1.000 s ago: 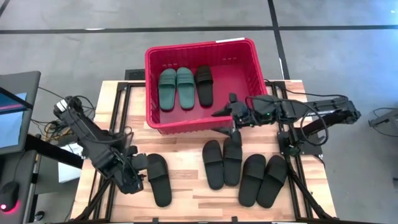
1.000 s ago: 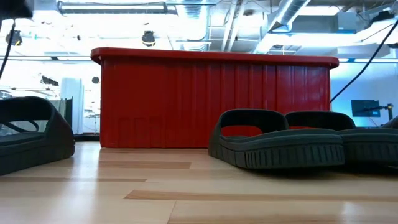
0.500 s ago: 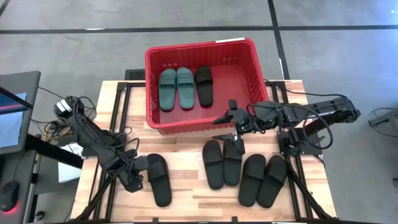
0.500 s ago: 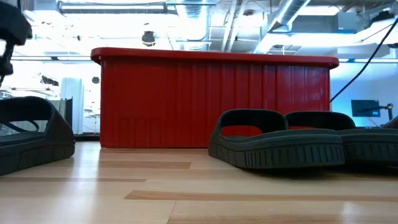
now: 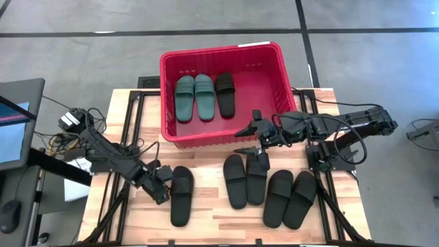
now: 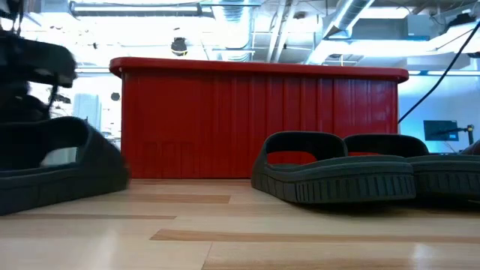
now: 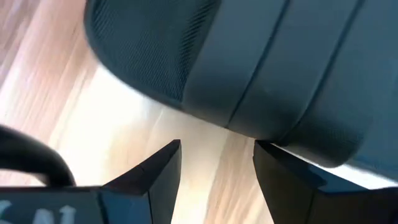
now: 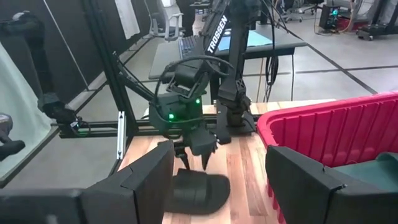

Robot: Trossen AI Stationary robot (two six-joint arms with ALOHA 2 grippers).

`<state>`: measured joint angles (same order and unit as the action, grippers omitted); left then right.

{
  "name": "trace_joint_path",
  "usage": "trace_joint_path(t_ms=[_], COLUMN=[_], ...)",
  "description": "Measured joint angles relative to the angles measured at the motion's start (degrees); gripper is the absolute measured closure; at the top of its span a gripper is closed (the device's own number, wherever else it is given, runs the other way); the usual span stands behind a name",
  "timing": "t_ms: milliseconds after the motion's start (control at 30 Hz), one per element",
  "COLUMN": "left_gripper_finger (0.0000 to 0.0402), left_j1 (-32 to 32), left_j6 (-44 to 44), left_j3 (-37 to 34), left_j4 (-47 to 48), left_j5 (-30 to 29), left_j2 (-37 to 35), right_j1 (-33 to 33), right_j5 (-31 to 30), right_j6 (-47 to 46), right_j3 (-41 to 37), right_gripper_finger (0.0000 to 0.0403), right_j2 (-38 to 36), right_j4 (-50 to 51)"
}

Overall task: Pick and place slides into bin
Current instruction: Put the black slipper into the red container

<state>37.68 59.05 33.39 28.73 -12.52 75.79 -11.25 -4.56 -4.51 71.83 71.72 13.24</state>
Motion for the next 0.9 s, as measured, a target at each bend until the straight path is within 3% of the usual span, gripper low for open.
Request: trace_joint_path(t_ms=[200, 333, 500, 667, 900], left_gripper_finger=[0.0211, 0.0211, 0.0211, 0.0211, 0.0211], left_j1=[-6.35, -8.06, -6.60, -3.21, -0.94], left_j6=[-7.48, -9.53, -12.98, -13.98, -9.13], left_j3=[0.16, 2.62, 5.85, 7.91, 8.22], left_j4=[-12.16, -13.13, -9.01, -9.46, -15.07], left_j5=[2.72, 4.69, 7.50, 17.40, 14.76], left_j2=[7.20, 11.22, 11.91, 11.99, 12.59], right_j1=[0.00, -0.02, -0.05, -0.82, -1.95], right_j5=[0.00, 0.01, 0.02, 0.03, 0.02], right_j6=[-0.04, -0.51, -1.10, -1.07, 0.02], right_j3=[0.00, 0.00, -0.04, 0.00, 0.00], right_gripper_finger=[0.0163, 0.0163, 0.0163, 0.0163, 0.0163], right_j2=[0.00, -0.22, -1.38, -3.10, -5.34], right_j4=[0.13, 1.49, 3.83, 4.72, 6.47])
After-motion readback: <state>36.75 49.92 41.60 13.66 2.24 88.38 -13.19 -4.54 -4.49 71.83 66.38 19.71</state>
